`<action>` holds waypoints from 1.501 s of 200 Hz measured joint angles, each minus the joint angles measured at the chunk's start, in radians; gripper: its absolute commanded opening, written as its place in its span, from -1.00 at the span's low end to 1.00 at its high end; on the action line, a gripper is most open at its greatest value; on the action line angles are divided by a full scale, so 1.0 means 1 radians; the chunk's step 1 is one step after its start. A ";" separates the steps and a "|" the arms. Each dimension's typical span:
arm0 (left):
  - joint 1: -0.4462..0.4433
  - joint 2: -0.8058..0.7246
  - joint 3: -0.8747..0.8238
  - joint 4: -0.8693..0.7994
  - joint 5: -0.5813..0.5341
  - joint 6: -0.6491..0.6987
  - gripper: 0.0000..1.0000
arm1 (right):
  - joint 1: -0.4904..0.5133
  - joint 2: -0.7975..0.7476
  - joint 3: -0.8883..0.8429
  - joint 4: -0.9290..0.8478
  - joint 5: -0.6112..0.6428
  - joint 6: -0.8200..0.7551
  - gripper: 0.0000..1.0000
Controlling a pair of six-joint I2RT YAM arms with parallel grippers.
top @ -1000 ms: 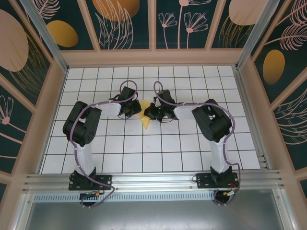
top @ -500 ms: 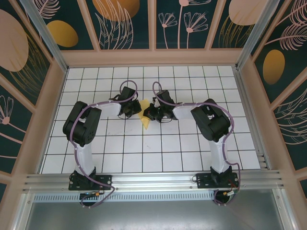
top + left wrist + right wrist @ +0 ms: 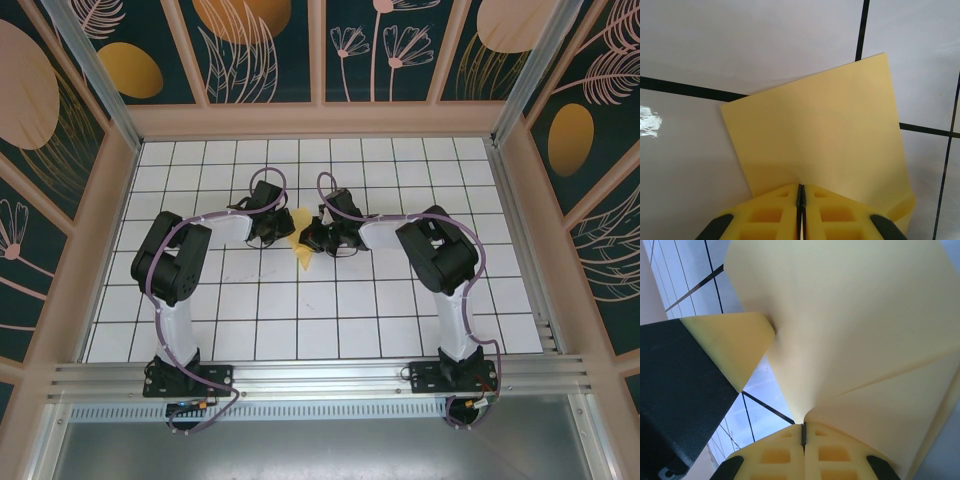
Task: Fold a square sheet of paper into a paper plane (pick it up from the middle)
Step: Third fold the triangle at the center of the table.
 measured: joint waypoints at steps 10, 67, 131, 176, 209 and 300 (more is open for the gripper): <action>0.000 0.000 0.000 0.000 0.000 0.000 -0.78 | 0.000 0.000 0.000 0.000 0.002 0.000 -1.00; 0.000 0.000 0.000 0.000 0.000 0.000 -0.78 | 0.000 0.006 0.004 0.000 0.003 0.000 -1.00; 0.000 0.000 0.000 0.001 0.000 -0.001 -0.70 | 0.000 0.013 0.008 -0.006 0.021 0.000 -1.00; 0.008 -0.041 -0.016 -0.003 -0.002 -0.018 -0.58 | 0.000 0.013 0.009 -0.014 0.026 -0.001 -0.85; 0.042 -0.112 -0.057 -0.001 -0.005 -0.039 -0.55 | 0.001 0.013 0.015 -0.016 0.021 -0.005 -0.66; 0.077 -0.158 -0.134 0.024 0.014 -0.071 -0.57 | 0.006 0.011 0.032 -0.015 0.010 -0.006 -0.33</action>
